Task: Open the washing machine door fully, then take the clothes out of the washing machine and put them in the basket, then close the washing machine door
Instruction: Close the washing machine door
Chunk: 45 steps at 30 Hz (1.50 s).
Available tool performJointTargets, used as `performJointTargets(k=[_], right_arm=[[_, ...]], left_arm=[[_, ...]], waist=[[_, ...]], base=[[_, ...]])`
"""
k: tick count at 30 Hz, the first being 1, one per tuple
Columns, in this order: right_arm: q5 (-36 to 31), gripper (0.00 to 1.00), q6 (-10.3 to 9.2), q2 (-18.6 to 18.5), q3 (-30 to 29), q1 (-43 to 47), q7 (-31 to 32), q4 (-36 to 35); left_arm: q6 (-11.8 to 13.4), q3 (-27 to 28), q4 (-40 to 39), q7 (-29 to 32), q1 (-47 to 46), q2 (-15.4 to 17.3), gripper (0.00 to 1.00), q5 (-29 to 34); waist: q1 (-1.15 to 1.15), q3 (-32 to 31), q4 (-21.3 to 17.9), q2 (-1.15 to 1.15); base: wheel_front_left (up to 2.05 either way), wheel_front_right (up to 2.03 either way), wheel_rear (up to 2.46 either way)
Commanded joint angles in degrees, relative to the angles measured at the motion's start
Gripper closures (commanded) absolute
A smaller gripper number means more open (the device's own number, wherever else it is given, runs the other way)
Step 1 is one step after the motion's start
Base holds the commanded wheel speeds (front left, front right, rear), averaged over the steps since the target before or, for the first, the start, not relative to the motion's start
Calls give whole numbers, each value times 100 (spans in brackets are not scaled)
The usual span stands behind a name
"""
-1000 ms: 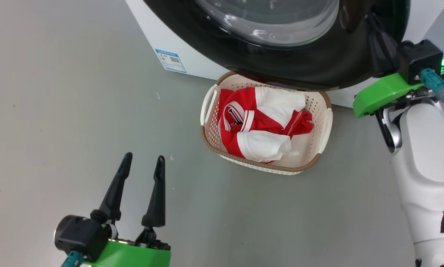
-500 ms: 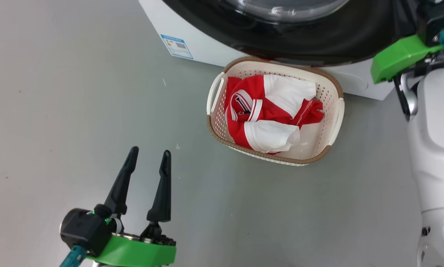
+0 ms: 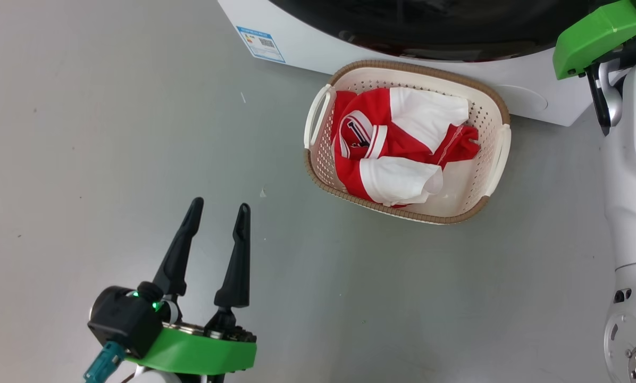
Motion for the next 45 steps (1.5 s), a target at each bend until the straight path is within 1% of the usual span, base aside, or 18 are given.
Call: performJointTargets(k=[1, 7, 10, 13, 16, 17, 18, 19, 20, 22, 23, 26, 30, 35, 36, 42, 45], right_arm=[[-62, 100, -42, 19, -67, -282, -11, -129], [-104, 100, -42, 48, -135, -294, -11, -135], [-12, 100, -42, 69, -100, -201, -11, -124], [256, 100, -42, 87, 69, -127, -11, -18], [810, 100, -42, 92, 359, 25, -11, -50], [985, 92, -42, 92, 443, 119, -11, -137], [1156, 72, -42, 93, 555, 240, -11, -224], [1336, 55, -42, 93, 668, 372, -11, -316], [1487, 27, -42, 93, 786, 508, -11, -421], [1741, 4, -42, 94, 1015, 792, -11, -631], [1871, 0, -42, 94, 1124, 937, -11, -737], [2146, 0, -42, 94, 1315, 1337, -11, -1064], [2310, 0, -42, 94, 1418, 1793, -11, -1512], [2378, 0, -42, 95, 1464, 2384, -11, -2139], [2378, 0, -42, 95, 1464, 2384, -11, -2139], [2428, 0, -42, 95, 1593, 3067, -11, -3014], [2388, 0, -42, 95, 1599, 3369, -11, -3312]], left_arm=[[46, 184, -115, -69, -122, 69, 0, -4], [47, 186, -97, -69, -150, 69, 0, 16], [32, 196, -102, -69, -156, 69, 0, 52], [42, 246, -149, -69, -147, 69, 0, 46], [37, 253, -154, -69, -142, 69, 0, 20], [40, 255, -155, -69, -139, 69, 0, 10], [40, 255, -152, -69, -134, 69, 0, -9], [37, 250, -138, -69, -126, 69, 0, -28], [34, 245, -118, -69, -118, 69, 0, -37], [36, 244, -88, -69, -113, 69, 0, -34], [31, 242, -76, -69, -110, 69, 0, -19], [15, 254, -60, -69, -76, 69, 0, 47], [-43, 286, -60, -69, 3, 69, 0, 126], [-65, 392, -65, -69, 74, 75, 0, 190], [-65, 392, -65, -69, 74, 75, 0, 190], [-69, 504, -103, -69, 193, 103, 0, 266], [-58, 561, -113, -69, 245, 116, 0, 319]], waist=[[0, 15, 0, 0], [0, -16, -36, 0], [0, -65, -96, 0], [0, -113, -205, 0], [0, -189, -322, 0], [0, -217, -372, 0], [0, -253, -421, 0], [0, -290, -474, 0], [0, -328, -531, 0], [0, -411, -646, 0], [0, -457, -703, 0], [0, -585, -872, 0], [0, -705, -1092, 0], [0, -875, -1367, 0], [0, -875, -1367, 0], [0, -1090, -1744, 0], [0, -1207, -1906, 0]], base=[[0, 0, 0], [0, 0, 0], [0, 0, 0], [0, 0, 0], [0, 0, 0], [0, 0, 0], [0, 0, 0], [0, 0, 0], [0, 0, 0], [0, 0, 0], [0, 0, 0], [0, 0, 0], [0, 0, 0], [0, 0, 0], [0, 0, 0], [0, 0, 0], [0, 0, 0]])
